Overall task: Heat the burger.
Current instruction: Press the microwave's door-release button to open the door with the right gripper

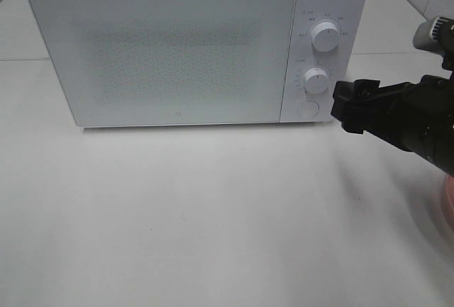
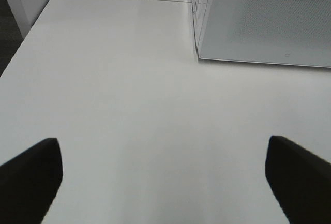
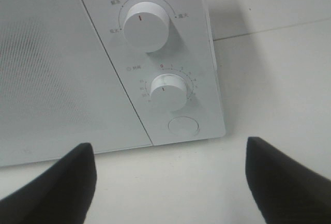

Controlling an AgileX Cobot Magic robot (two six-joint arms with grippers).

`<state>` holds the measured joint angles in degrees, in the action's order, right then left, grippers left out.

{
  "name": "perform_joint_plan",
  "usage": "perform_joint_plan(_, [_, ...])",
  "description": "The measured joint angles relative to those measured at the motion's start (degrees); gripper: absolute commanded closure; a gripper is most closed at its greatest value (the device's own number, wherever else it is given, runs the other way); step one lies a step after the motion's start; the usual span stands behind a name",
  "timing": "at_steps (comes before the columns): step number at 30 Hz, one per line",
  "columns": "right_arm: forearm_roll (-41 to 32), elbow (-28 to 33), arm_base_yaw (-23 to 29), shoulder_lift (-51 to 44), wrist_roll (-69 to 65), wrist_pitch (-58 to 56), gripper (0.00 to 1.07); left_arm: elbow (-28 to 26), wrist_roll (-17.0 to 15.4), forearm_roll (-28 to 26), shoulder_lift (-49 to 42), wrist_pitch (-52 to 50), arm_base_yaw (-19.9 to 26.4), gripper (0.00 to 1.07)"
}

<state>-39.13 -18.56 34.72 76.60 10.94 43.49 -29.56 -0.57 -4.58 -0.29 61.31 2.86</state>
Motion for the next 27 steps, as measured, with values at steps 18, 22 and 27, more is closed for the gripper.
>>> perform_joint_plan(18, [0.1,0.0,0.0,0.0,-46.5,0.1,0.89,0.0,0.0,0.0,0.0,0.0,0.0,0.06])
perform_joint_plan(22, [0.3,0.0,0.0,0.0,-51.1,0.1,1.01,0.0,0.0,0.0,0.0,0.0,0.0,0.06])
perform_joint_plan(27, [2.2,0.0,0.0,0.0,-52.4,0.1,1.07,0.0,0.0,0.0,0.0,0.0,0.0,0.06])
